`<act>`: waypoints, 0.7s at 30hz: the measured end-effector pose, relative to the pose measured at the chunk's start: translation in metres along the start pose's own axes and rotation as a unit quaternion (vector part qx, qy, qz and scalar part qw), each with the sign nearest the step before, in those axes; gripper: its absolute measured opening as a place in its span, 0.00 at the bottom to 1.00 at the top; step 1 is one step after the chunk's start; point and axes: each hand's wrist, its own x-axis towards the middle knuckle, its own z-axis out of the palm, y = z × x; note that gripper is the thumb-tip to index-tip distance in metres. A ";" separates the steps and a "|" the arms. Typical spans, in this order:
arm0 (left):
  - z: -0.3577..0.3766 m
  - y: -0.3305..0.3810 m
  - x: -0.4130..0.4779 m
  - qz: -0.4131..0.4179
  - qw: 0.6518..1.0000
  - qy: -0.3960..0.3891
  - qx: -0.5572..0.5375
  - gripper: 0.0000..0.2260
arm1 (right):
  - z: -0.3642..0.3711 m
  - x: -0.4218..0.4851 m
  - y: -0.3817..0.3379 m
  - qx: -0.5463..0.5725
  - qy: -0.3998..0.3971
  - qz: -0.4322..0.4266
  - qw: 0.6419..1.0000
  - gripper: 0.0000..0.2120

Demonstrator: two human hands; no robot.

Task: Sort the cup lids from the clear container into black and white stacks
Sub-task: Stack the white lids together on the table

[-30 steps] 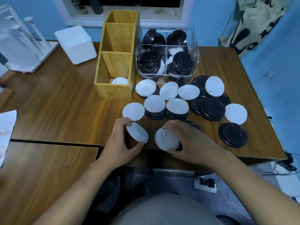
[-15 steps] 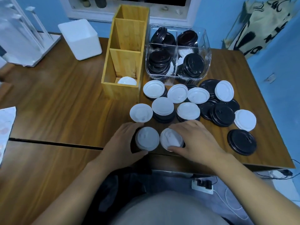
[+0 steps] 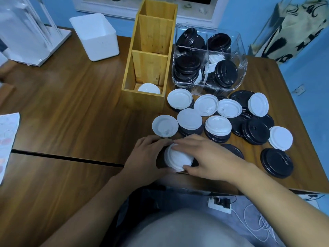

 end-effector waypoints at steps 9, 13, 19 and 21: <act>0.003 -0.003 -0.001 0.018 1.000 0.010 -0.012 0.35 | 0.012 0.004 -0.007 0.020 0.038 0.032 0.999 0.26; 0.004 -0.007 -0.002 0.031 0.999 -0.004 -0.008 0.37 | 0.021 0.006 -0.011 0.028 0.056 0.050 0.997 0.25; 0.003 -0.006 -0.002 0.040 0.999 0.006 -0.010 0.37 | 0.022 0.002 -0.012 0.057 0.067 0.074 0.993 0.27; 0.003 -0.004 -0.001 0.038 0.999 0.014 -0.005 0.35 | 0.017 0.003 -0.013 0.063 0.056 0.089 0.992 0.29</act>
